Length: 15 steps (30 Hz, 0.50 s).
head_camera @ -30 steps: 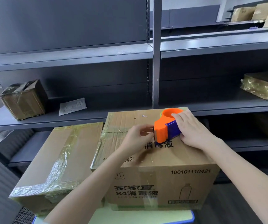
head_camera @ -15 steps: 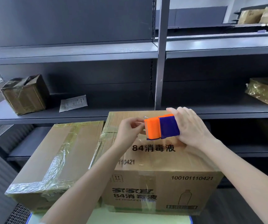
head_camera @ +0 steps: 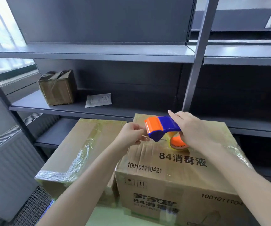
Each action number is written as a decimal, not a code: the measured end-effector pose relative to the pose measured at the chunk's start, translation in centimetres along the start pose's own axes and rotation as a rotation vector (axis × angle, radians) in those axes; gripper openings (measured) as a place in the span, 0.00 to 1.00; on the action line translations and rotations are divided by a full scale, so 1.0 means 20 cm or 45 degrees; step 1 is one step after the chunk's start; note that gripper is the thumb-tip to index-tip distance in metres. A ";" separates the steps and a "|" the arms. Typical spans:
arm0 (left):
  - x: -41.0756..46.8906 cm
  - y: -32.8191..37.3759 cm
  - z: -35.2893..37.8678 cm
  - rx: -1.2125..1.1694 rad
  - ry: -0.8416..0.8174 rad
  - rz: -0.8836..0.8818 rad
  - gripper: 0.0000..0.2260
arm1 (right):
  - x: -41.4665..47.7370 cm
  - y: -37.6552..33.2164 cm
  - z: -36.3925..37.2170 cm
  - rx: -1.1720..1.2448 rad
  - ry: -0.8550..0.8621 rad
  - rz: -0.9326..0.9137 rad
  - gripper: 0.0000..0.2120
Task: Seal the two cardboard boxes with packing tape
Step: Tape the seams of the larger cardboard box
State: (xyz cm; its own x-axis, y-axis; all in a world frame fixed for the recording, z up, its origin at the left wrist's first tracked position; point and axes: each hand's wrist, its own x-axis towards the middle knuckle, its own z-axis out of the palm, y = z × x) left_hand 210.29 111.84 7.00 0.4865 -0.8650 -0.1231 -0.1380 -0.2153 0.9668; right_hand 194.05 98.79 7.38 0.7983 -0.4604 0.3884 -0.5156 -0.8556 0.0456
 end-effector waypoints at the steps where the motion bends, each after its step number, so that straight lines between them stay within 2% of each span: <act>1: 0.01 -0.01 -0.02 0.004 0.002 -0.016 0.08 | 0.02 -0.01 0.01 0.039 -0.007 -0.009 0.33; 4: 0.03 -0.02 -0.07 0.040 -0.029 -0.045 0.05 | 0.05 -0.03 0.03 0.100 -0.012 -0.048 0.33; 9: 0.11 0.01 -0.13 0.159 -0.161 -0.022 0.09 | 0.05 -0.04 -0.01 0.012 -0.049 -0.123 0.41; 15: 0.22 0.01 -0.23 0.137 -0.244 -0.067 0.09 | 0.08 -0.12 -0.05 -0.038 -0.006 -0.113 0.37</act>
State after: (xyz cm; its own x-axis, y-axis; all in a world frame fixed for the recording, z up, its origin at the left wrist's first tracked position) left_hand 216.45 110.07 7.68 0.3243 -0.9192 -0.2232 -0.2127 -0.3008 0.9297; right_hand 196.17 100.37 8.81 0.8428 -0.3838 0.3774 -0.4514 -0.8859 0.1071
